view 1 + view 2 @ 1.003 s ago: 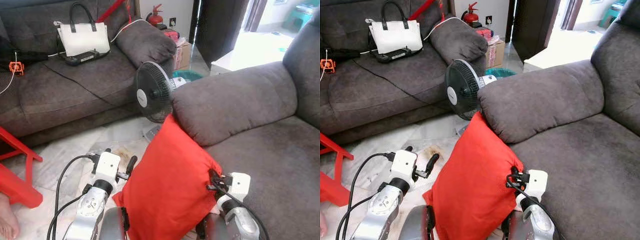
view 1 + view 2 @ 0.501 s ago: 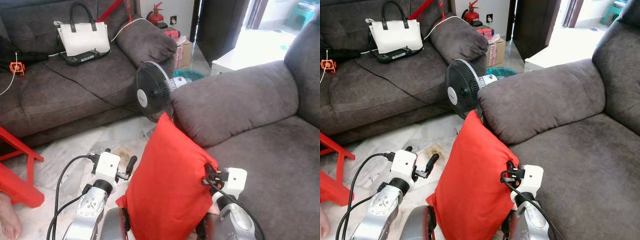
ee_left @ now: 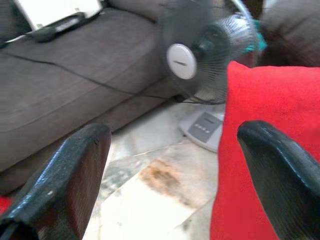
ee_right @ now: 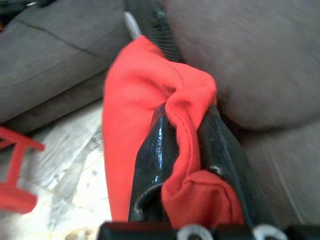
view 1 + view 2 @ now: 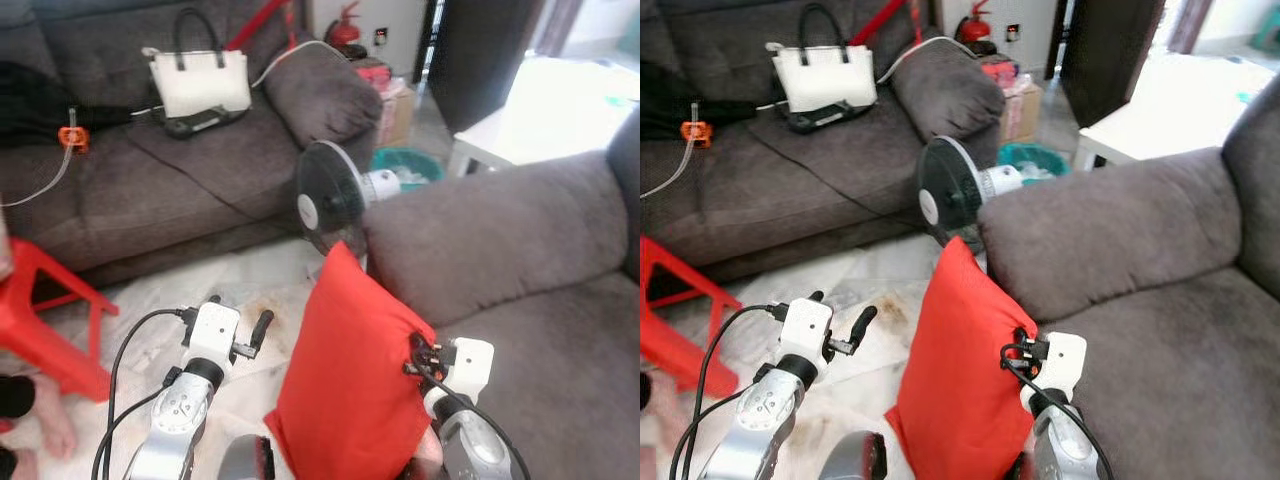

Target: Move the pillow to the sofa from floor

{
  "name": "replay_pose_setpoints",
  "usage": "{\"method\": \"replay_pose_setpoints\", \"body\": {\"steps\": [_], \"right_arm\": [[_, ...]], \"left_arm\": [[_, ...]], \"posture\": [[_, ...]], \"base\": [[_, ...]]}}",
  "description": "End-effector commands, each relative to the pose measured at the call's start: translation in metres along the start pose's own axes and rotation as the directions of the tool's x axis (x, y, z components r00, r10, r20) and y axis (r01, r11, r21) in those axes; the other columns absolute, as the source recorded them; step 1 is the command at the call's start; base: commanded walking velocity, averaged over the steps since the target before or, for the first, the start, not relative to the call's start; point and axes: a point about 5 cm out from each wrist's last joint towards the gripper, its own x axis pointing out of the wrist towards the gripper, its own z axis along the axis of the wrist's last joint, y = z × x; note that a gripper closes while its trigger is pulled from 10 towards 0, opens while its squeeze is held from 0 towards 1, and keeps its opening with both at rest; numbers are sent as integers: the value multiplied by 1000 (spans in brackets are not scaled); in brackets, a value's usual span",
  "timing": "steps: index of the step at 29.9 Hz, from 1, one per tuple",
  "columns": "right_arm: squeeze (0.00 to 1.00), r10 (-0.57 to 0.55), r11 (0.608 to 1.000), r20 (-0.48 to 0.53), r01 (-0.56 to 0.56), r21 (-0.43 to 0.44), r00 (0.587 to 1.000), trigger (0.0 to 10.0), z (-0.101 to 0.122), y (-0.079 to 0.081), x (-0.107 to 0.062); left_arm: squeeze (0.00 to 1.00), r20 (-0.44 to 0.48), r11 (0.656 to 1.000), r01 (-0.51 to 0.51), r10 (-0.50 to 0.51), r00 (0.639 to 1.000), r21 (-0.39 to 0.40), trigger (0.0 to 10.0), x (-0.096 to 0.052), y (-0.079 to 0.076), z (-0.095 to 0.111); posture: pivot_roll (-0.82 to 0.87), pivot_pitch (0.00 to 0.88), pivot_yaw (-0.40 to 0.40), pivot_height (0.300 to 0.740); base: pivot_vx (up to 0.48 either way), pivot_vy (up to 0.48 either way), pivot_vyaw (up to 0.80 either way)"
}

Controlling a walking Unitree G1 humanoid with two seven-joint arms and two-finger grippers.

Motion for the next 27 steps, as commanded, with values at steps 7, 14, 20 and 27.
{"method": "replay_pose_setpoints", "body": {"steps": [7, 14, 20, 27], "right_arm": [[0, 22, 999, 178, -16, -32, 984, 10000, 39, 3, 8], [0, 22, 999, 178, -16, -32, 984, 10000, 39, 3, 8], [0, 22, 999, 178, -16, -32, 984, 10000, 39, 3, 8], [0, 14, 1000, 165, -9, -30, 986, 10000, 39, 2, 9]], "left_arm": [[0, -3, 1000, -7, 7, 1000, 11, 10000, -1, 2, -1], [0, -3, 1000, -7, 7, 1000, 11, 10000, -1, 2, -1], [0, -3, 1000, -7, 7, 1000, 11, 10000, -1, 2, -1], [0, -6, 1000, -2, 2, 1000, 12, 10000, -1, 2, -2]], "posture": [[109, 4, -11, 679], [109, 4, -11, 679], [109, 4, -11, 679], [113, 17, -12, 679]], "base": [[0, 0, 0], [0, 0, 0], [0, 0, 0], [0, 0, 0]]}}
